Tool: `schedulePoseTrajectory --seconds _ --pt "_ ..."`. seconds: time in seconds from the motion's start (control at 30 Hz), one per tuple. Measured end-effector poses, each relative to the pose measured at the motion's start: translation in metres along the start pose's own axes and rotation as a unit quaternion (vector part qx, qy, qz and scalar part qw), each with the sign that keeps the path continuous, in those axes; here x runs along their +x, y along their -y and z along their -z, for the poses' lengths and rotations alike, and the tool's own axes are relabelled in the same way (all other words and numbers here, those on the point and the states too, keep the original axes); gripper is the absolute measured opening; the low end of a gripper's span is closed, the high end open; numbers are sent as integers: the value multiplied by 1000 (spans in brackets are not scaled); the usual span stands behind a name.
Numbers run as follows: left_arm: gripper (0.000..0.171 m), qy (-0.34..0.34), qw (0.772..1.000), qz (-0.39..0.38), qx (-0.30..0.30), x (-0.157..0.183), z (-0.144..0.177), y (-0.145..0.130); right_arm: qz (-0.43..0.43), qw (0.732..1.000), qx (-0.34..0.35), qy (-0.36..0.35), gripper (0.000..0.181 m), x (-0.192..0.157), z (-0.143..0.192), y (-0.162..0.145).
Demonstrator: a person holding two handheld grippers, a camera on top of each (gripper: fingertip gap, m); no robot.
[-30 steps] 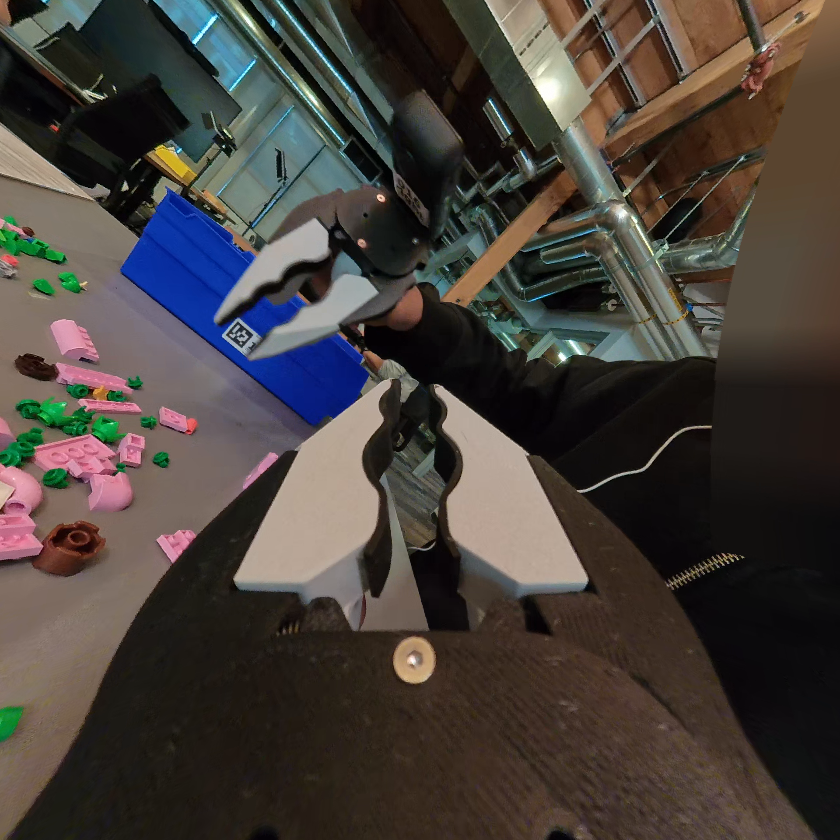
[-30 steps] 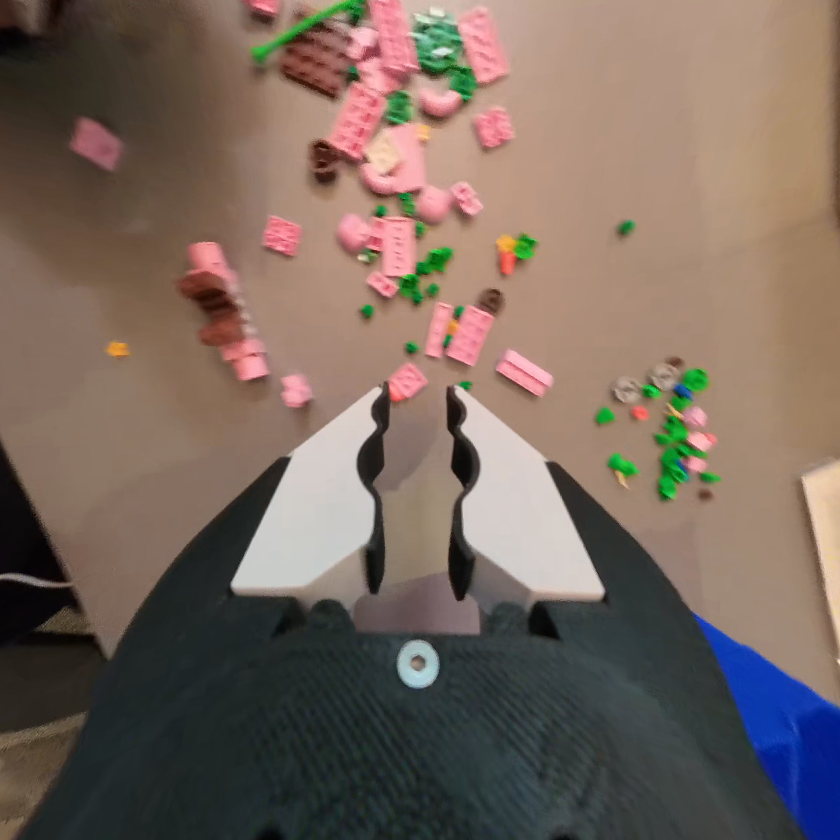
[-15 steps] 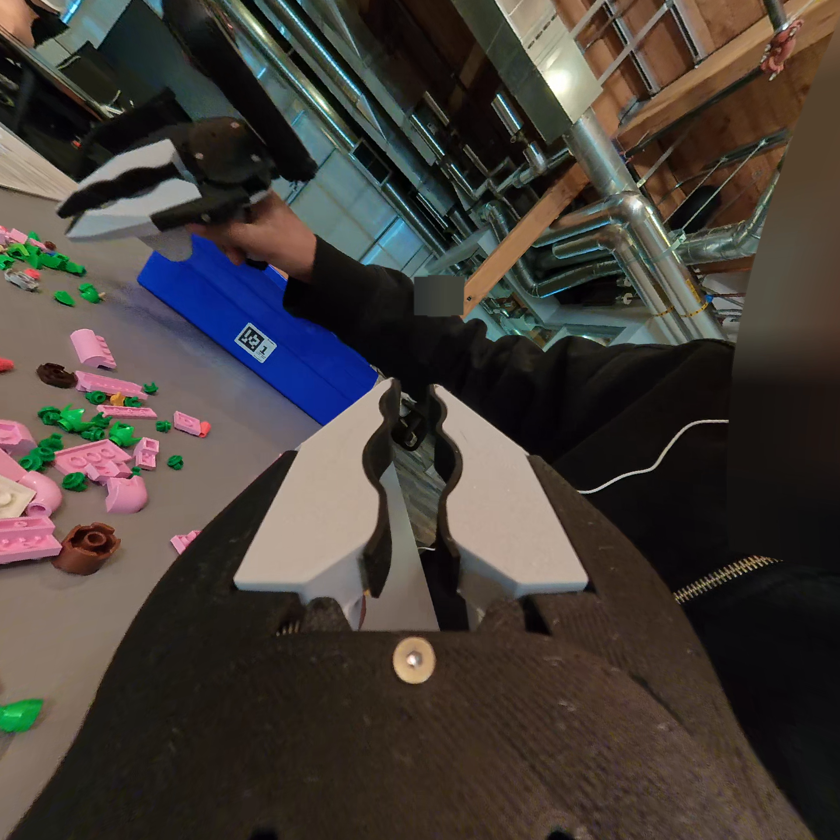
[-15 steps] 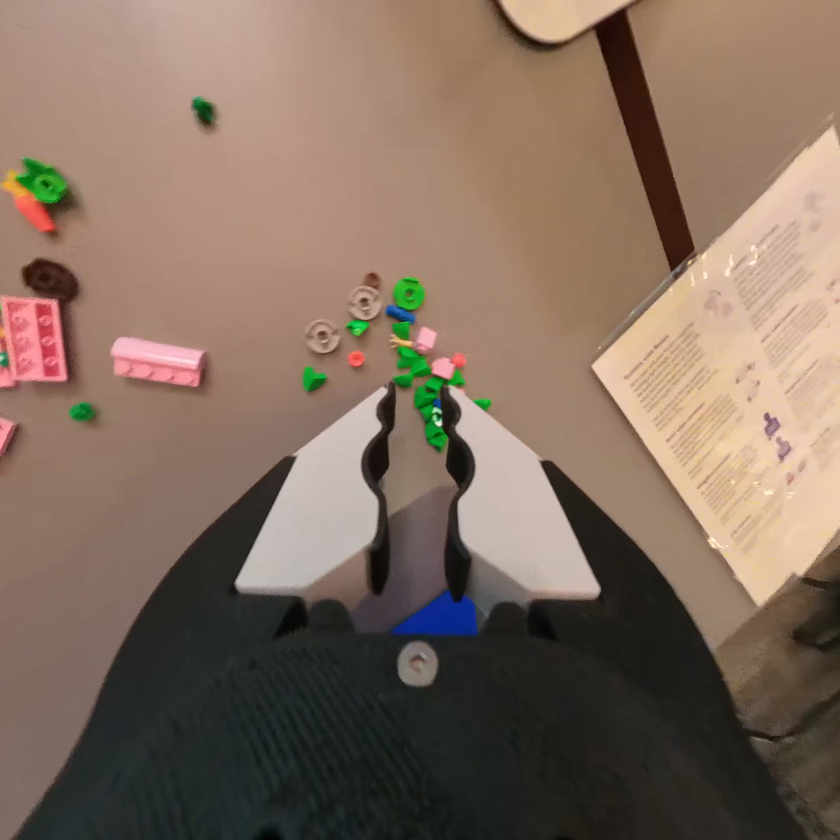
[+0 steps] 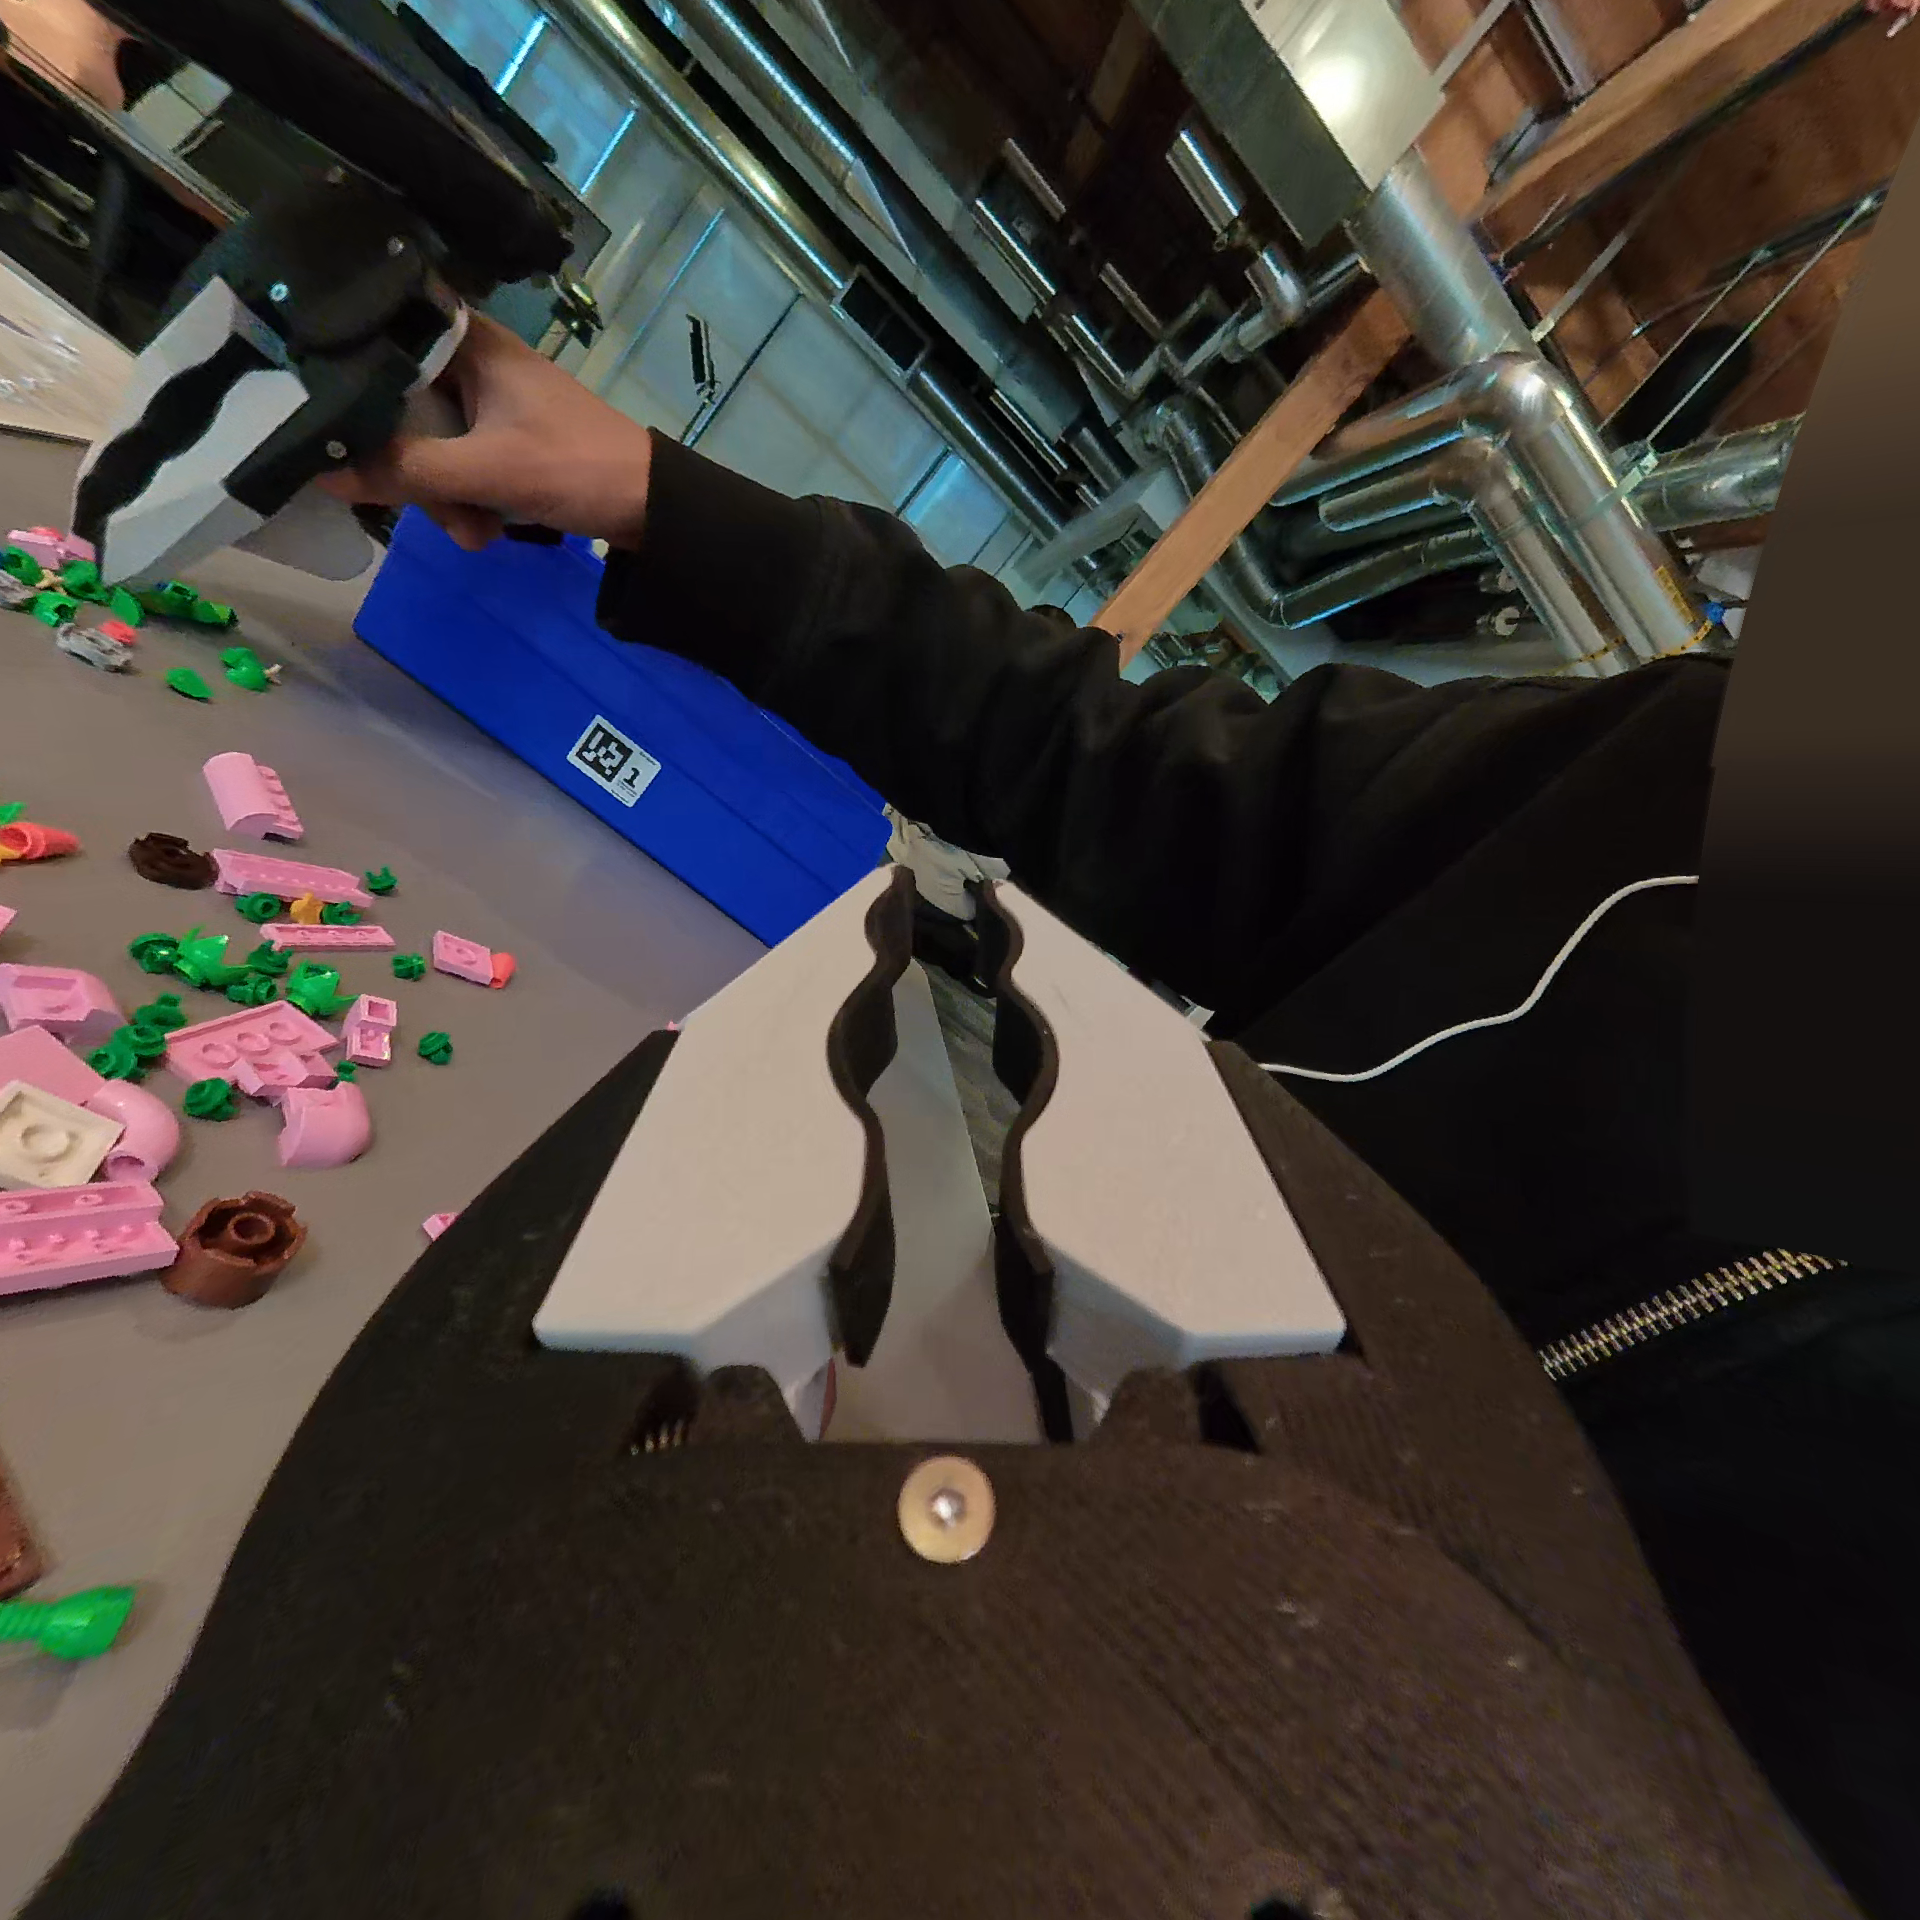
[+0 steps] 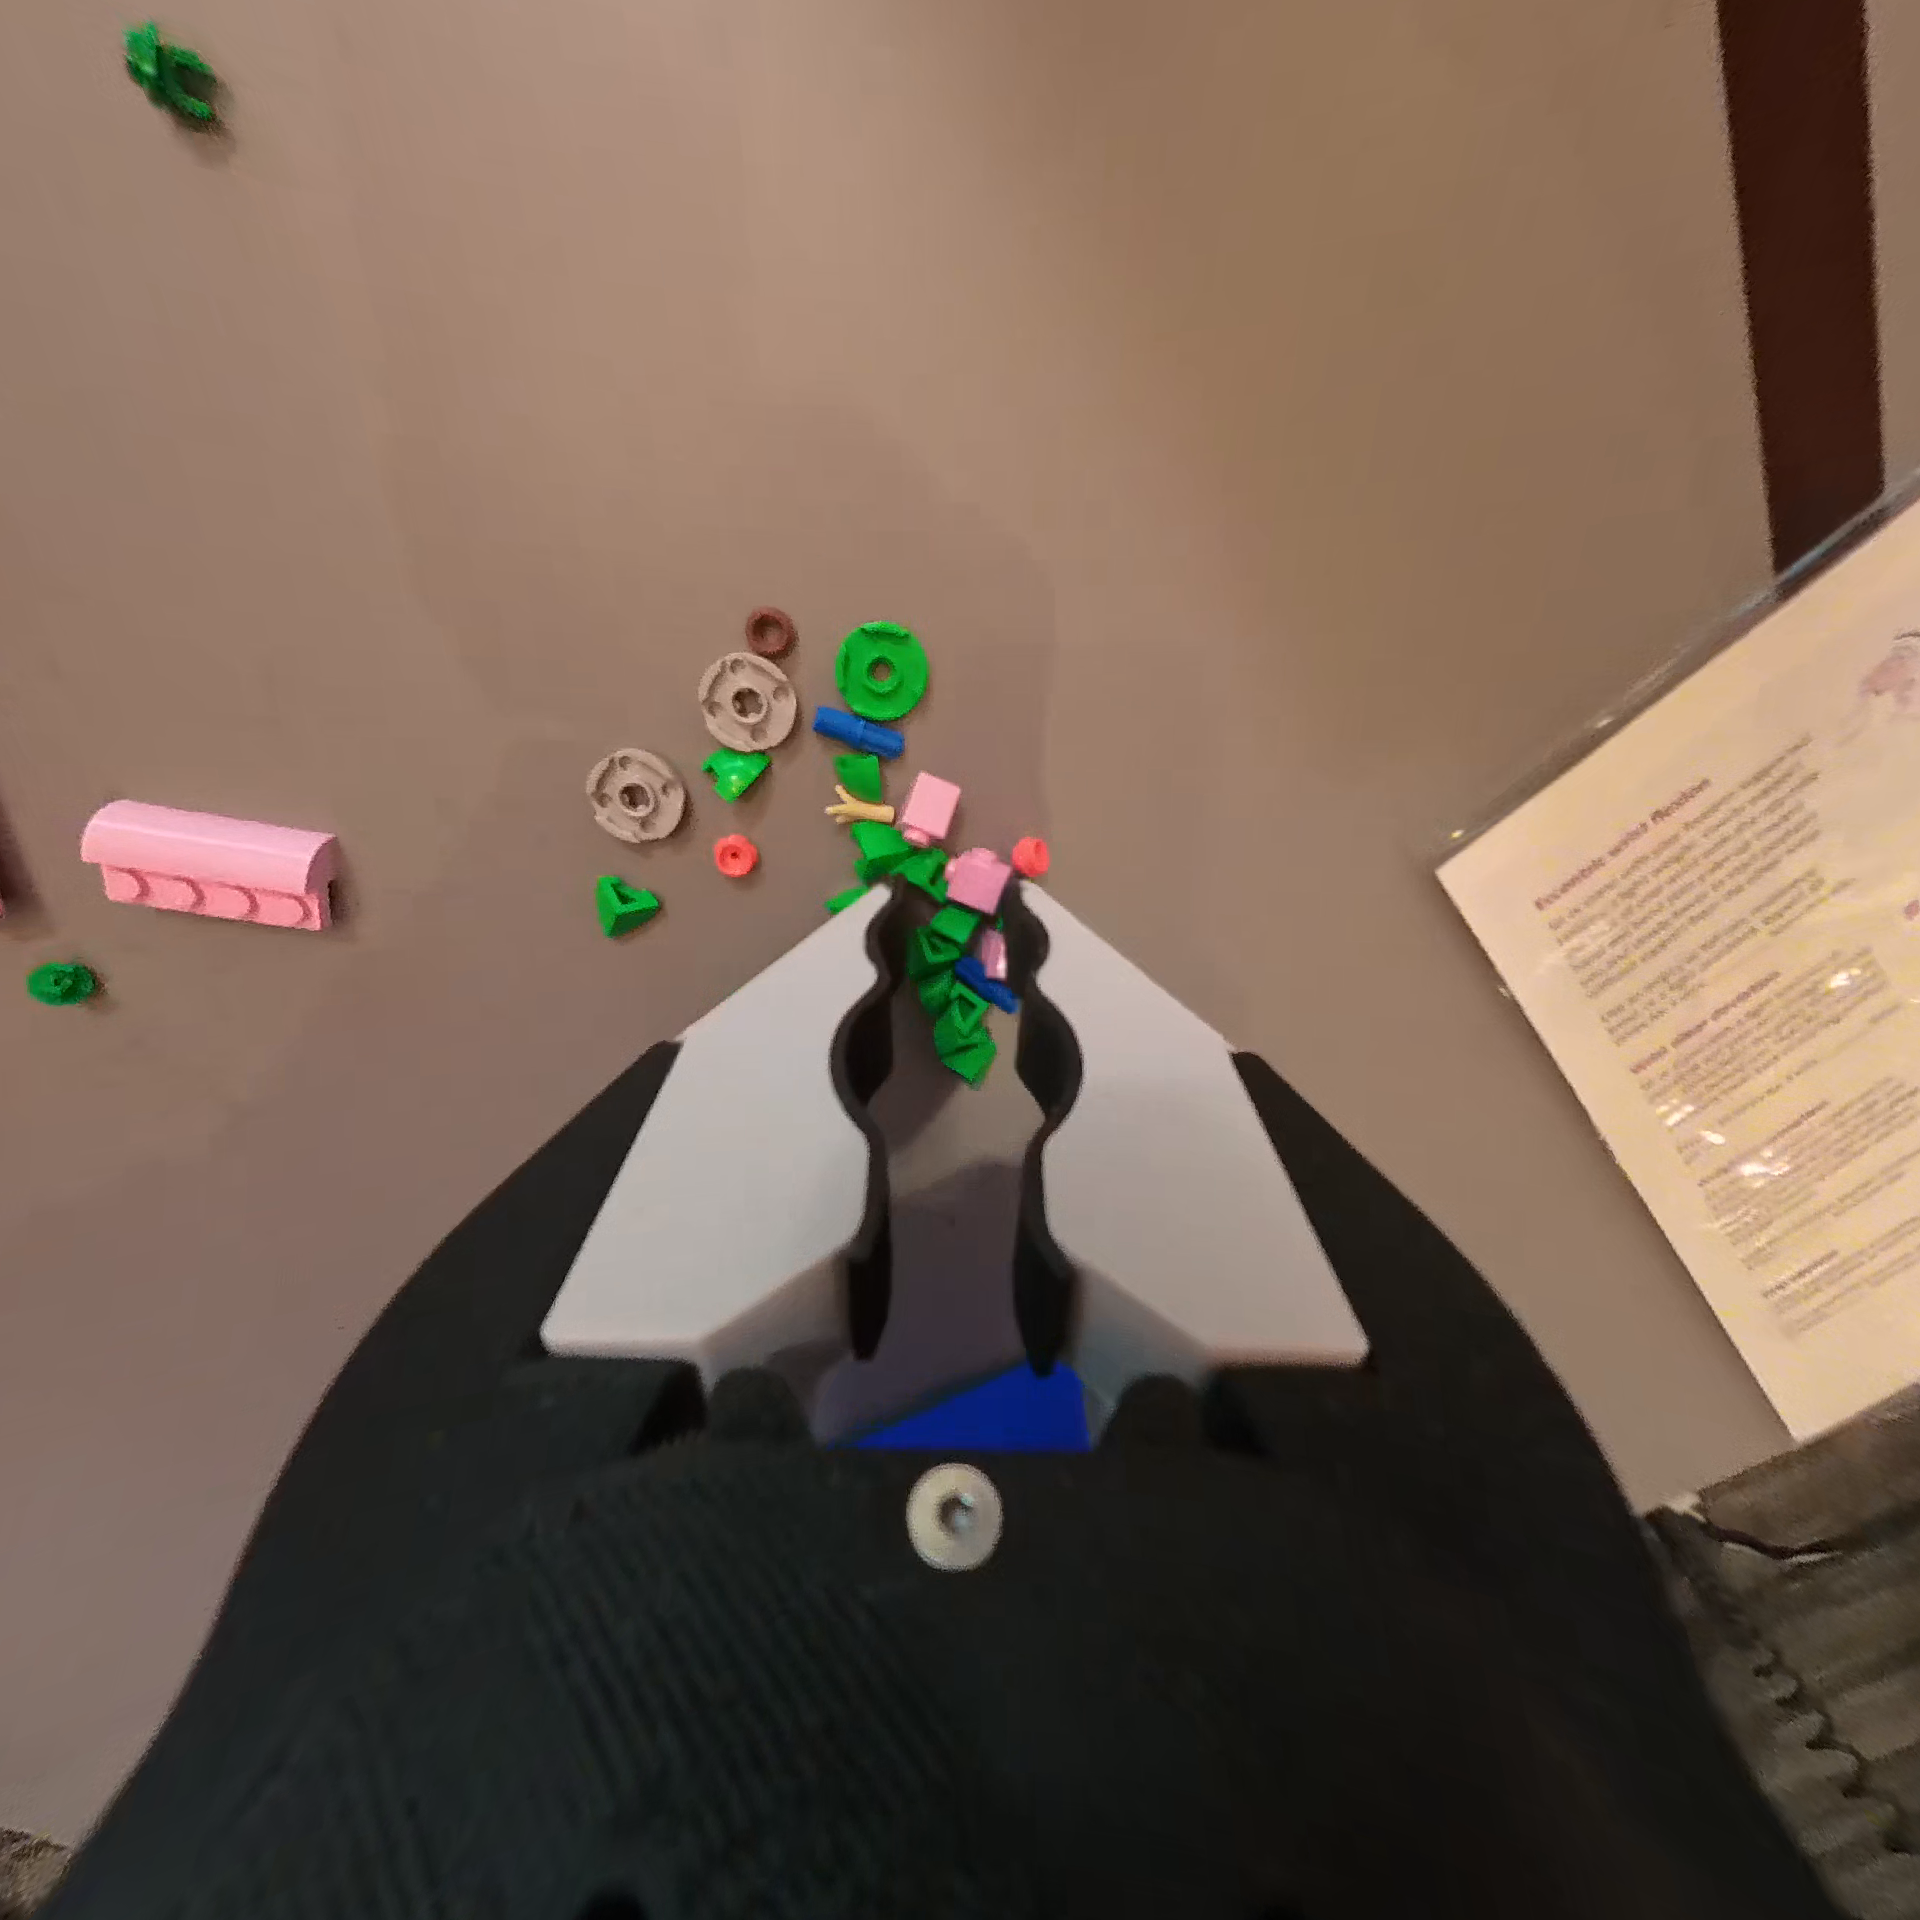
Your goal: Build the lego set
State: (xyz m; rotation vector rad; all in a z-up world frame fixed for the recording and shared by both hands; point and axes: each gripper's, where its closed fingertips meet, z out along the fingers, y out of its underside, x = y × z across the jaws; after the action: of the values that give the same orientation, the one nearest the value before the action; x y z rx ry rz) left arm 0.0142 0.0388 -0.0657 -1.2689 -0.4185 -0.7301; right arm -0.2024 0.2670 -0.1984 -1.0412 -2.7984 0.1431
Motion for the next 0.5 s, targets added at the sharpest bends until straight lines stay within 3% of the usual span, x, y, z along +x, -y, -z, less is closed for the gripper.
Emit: schedulePoseTrajectory --seconds 0.13,0.3,0.4,0.5 --pt "10 1 1000 -1 -1 0 0 0 -1 1000 4 0 8 0 5 3" --pt "10 4 1000 -6 -6 0 -2 -2 3 998 65 4 7 -20 34 9" --pt "11 10 1000 -19 -15 2 -4 -5 13 992 125 33 7 -61 58 16" --pt "17 32 997 -60 -34 2 -7 -10 27 975 191 108 7 -134 88 26"
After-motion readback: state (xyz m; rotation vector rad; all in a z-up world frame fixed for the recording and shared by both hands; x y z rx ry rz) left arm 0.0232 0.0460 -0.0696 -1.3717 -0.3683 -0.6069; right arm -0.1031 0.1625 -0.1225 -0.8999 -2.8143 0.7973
